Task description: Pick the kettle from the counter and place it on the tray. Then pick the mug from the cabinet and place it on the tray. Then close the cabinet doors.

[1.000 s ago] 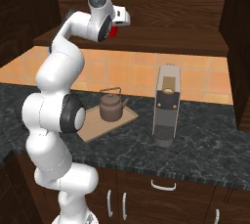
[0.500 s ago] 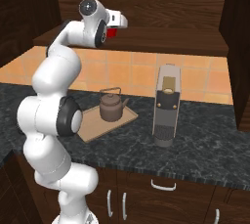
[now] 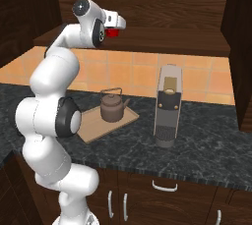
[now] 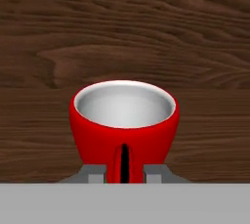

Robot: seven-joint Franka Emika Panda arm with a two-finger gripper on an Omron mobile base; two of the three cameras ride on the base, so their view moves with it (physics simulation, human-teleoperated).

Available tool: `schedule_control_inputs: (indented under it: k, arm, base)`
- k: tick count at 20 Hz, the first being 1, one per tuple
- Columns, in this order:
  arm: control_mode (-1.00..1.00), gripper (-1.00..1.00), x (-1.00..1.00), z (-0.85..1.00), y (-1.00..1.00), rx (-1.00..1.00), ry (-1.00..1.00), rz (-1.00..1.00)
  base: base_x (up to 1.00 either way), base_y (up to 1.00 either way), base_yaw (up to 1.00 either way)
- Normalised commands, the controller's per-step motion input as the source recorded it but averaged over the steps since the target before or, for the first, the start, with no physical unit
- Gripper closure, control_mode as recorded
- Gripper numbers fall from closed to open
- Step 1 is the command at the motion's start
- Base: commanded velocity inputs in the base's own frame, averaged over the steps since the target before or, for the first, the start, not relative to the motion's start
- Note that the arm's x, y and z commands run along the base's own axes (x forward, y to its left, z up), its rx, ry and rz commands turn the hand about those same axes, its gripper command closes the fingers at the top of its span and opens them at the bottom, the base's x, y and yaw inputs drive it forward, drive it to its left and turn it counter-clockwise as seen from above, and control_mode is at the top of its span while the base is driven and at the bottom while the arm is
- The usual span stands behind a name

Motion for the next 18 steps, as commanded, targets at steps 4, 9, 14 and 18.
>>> schedule_control_inputs:
  k: [4,9,14,18]
  arm:
    - [-1.0,1.0,-0.03,-0.01,0.0,0.03,0.0,-0.05]
    - [-1.0,1.0,-0.31,0.0,-0.01,0.07,0.0,-0.01]
    - [-1.0,1.0,-0.79,0.0,0.0,0.07,0.0,0.01]
    - [-1.0,1.0,-0.95,0.0,-0.01,0.05,0.0,0.15]
  base:
    - [0.0,0.0,0.0]
    - [0.0,0.0,0.0]
    - [0.0,0.0,0.0]
    - [0.0,0.0,0.0]
